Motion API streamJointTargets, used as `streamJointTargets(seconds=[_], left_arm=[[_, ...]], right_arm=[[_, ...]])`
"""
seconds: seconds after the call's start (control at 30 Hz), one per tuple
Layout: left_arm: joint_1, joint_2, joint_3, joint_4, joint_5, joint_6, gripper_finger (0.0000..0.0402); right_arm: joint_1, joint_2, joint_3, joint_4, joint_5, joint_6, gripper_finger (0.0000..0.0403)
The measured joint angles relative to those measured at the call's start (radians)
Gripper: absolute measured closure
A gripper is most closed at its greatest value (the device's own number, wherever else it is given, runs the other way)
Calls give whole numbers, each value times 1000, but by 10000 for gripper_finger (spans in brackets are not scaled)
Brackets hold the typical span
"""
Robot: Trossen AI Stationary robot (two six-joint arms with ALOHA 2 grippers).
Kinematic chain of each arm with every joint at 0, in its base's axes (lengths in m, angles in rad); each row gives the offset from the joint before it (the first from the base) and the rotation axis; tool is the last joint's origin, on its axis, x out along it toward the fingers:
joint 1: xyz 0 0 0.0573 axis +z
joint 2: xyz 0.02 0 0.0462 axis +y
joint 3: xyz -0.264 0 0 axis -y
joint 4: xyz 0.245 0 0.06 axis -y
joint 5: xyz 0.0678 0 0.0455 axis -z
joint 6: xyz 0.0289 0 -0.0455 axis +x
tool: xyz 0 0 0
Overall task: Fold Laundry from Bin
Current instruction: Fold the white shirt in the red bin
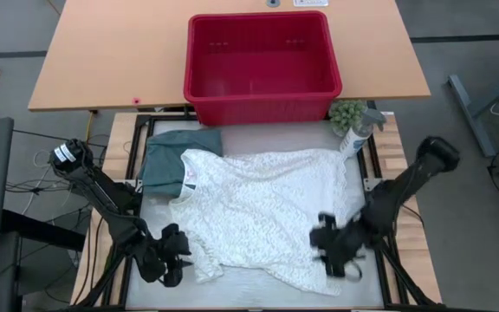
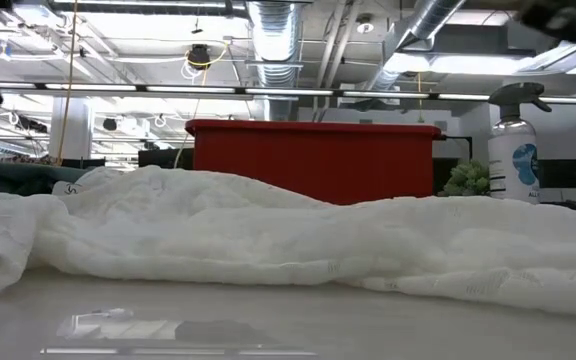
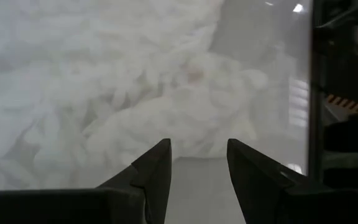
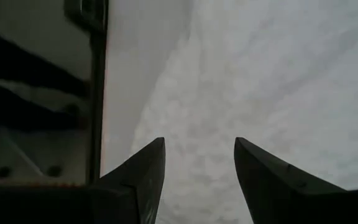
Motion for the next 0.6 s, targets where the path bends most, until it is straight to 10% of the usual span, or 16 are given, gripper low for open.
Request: streamJointTargets(seconds=[0.6], left_arm=[[1,0,116,-151,-15,81,258]], right_arm=[[207,512,257,-13,38,86,189]])
